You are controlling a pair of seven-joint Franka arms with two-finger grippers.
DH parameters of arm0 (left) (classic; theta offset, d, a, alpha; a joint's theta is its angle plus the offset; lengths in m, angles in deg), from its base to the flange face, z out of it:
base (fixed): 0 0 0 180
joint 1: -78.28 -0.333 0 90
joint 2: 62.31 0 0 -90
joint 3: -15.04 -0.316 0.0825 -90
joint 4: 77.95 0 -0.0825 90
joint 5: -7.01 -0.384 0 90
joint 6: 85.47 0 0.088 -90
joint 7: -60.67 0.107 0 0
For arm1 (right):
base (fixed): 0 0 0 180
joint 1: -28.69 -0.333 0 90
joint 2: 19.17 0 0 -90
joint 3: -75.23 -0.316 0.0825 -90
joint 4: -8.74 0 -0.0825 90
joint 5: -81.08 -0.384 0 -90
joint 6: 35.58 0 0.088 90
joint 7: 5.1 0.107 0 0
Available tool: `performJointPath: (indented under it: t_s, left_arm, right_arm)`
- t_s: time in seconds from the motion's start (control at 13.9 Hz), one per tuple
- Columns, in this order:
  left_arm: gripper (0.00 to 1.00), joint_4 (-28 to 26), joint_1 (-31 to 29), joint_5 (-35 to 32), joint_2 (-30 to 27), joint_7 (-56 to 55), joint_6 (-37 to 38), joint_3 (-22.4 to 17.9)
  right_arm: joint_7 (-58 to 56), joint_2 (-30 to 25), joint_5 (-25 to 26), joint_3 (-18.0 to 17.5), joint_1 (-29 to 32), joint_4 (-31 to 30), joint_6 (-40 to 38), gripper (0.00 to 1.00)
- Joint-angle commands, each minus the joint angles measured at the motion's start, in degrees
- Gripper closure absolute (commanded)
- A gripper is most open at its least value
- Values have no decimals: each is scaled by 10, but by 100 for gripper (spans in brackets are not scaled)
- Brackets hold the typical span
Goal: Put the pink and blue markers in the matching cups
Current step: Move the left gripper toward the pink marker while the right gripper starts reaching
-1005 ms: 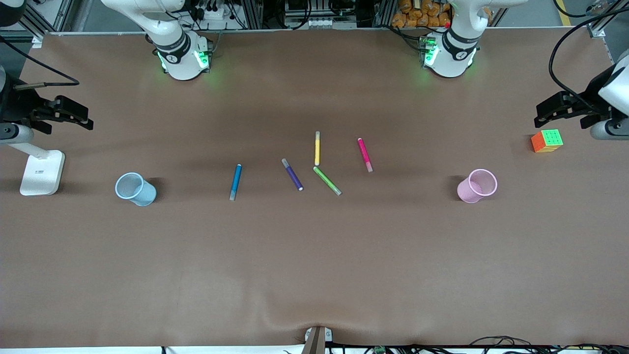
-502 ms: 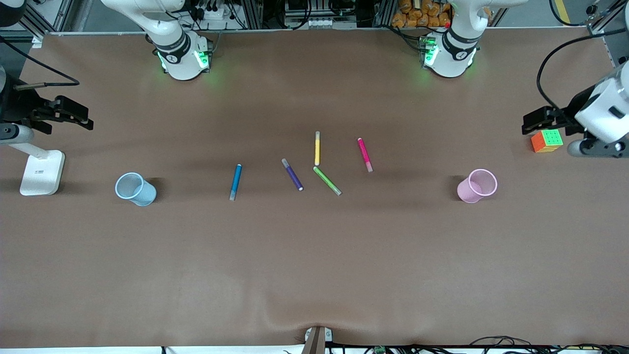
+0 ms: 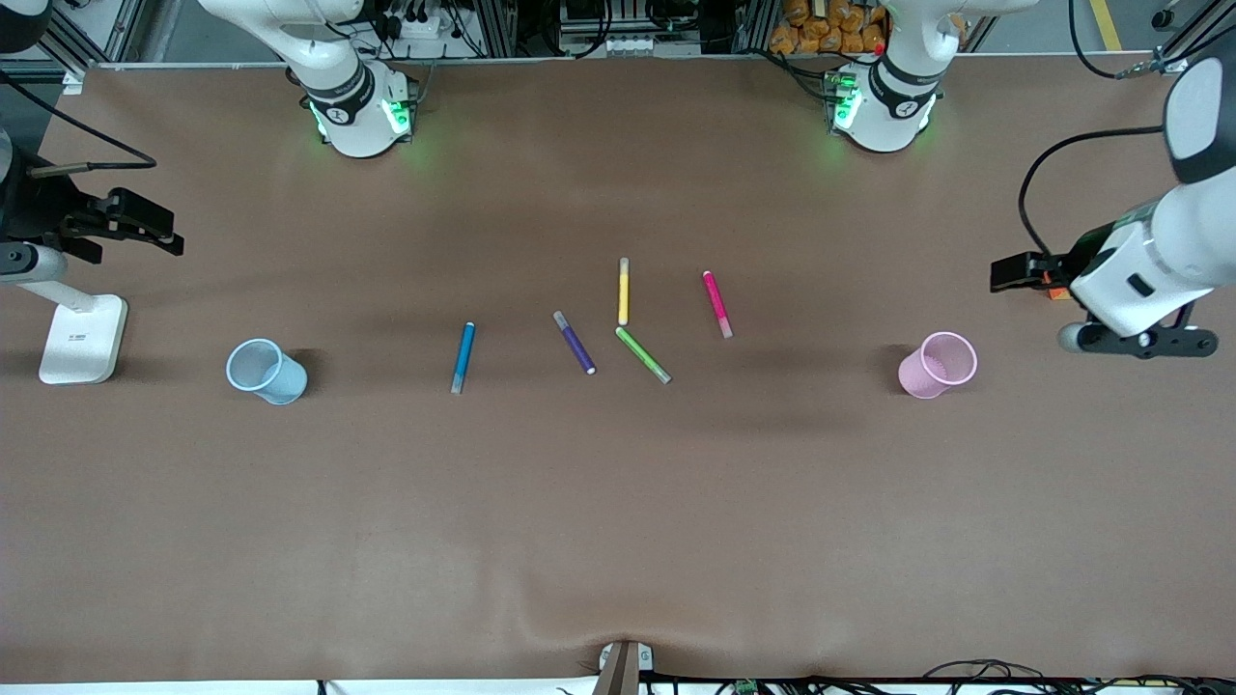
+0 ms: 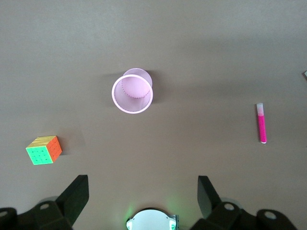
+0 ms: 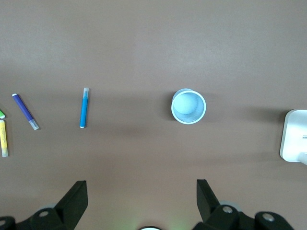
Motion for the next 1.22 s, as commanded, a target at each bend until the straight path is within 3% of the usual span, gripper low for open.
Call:
performJointPath:
  t_s: [0.0,0.65,0.93,1.15]
  left_arm:
    - [0,7,25,5,19,-51,-12,2]
    - [0,-11,92,52,75,-184,-96,6]
    - [0,-80,112,52,71,-202,-180,7]
    - [0,-124,149,48,75,-275,-252,6]
  right_arm:
    - [8,-2,6,-1,1,0,-1,0]
    - [8,-2,5,-1,0,0,1,0]
    - [8,0,4,-2,-1,0,1,0]
    - [9,14,0,-2,-15,-1,9,0]
